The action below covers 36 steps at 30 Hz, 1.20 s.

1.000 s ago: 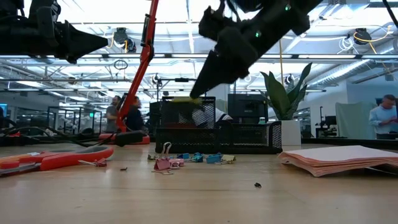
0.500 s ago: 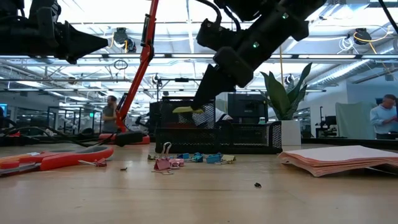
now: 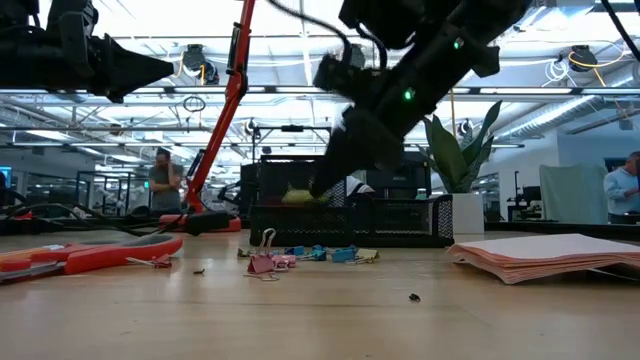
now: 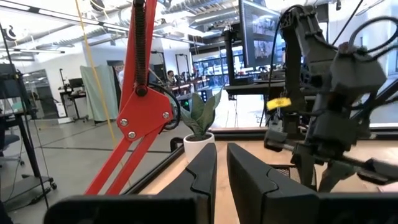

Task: Pick and place office supplies into organizer
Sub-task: Put the green eraser into the desk organizer, then put the black pen into the desk organizer

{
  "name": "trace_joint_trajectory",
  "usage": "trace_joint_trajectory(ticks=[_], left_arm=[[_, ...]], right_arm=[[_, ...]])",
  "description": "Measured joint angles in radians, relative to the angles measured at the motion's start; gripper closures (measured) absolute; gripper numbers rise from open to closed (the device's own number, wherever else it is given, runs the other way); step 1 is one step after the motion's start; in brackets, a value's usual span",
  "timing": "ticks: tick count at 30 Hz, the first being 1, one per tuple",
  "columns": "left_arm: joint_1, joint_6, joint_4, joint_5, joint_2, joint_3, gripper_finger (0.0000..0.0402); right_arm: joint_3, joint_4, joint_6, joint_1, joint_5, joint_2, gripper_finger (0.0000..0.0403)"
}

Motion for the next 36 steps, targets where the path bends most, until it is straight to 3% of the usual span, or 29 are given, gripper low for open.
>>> trace_joint_trajectory(ticks=[14,23,27,32,36], left_arm=[[0.000,0.001,0.000,0.000,0.000,0.000,0.0355],[0.000,0.000,0.000,0.000,0.000,0.000,0.0355],[0.000,0.000,0.000,0.000,0.000,0.000,0.0355],[0.000,0.000,0.000,0.000,0.000,0.000,0.0355],[0.000,0.000,0.001,0.001,0.000,0.000,0.0355]], right_arm=[[0.000,0.024,0.009,0.002,-0.025,0.036,0.0356],[0.000,0.029,0.037,0.002,-0.047,-0.003,0.0269],[0.000,0.028,0.039,0.002,-0.048,-0.006,0.0249],[0.004,0.011,-0.007,0.002,-0.044,-0.027,0.0253],[0.043,-0.010,-0.035,0.007,-0.047,-0.121,0.0279]])
